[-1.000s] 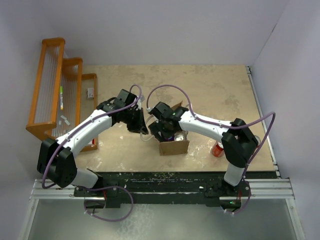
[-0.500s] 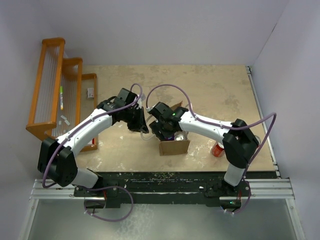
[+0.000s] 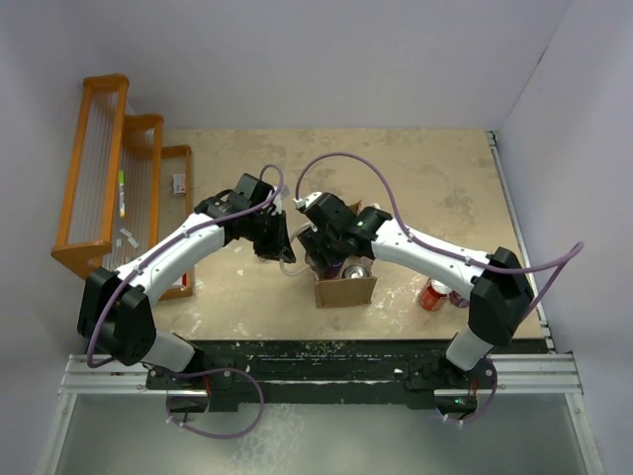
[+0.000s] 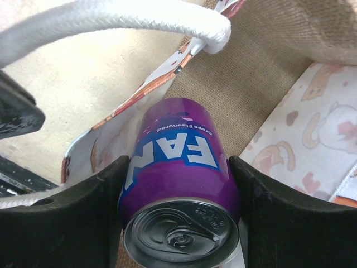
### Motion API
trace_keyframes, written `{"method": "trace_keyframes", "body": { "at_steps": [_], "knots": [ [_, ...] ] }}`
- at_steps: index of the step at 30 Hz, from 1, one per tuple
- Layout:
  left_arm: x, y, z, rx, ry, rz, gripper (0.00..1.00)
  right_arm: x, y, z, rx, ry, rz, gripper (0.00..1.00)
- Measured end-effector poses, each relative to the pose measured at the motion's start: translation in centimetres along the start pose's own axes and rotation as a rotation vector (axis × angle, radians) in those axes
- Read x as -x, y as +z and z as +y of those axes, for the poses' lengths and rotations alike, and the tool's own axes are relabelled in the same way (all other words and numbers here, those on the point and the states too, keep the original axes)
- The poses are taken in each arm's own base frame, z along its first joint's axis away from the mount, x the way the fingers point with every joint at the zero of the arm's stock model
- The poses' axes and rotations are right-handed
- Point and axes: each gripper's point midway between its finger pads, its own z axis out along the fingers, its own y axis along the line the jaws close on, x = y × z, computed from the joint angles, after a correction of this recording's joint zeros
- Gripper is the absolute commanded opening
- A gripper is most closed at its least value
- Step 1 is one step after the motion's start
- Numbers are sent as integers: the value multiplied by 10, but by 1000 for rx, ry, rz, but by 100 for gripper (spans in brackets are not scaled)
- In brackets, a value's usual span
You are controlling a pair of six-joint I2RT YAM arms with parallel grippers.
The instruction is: Take the beverage out of the canvas bag
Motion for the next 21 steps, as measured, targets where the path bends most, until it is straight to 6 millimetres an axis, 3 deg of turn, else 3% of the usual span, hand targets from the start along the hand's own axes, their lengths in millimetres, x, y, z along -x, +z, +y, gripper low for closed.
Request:
{"method": "trace_keyframes", "body": {
  "at_steps": [10,21],
  "knots": [
    [0,1,0,-2,-1,1,0,23,-42,-4,20,35,-136,0],
    [1,1,-1,-6,1,-2,0,72,-105,-12,39,80,-371,0]
  ]
}}
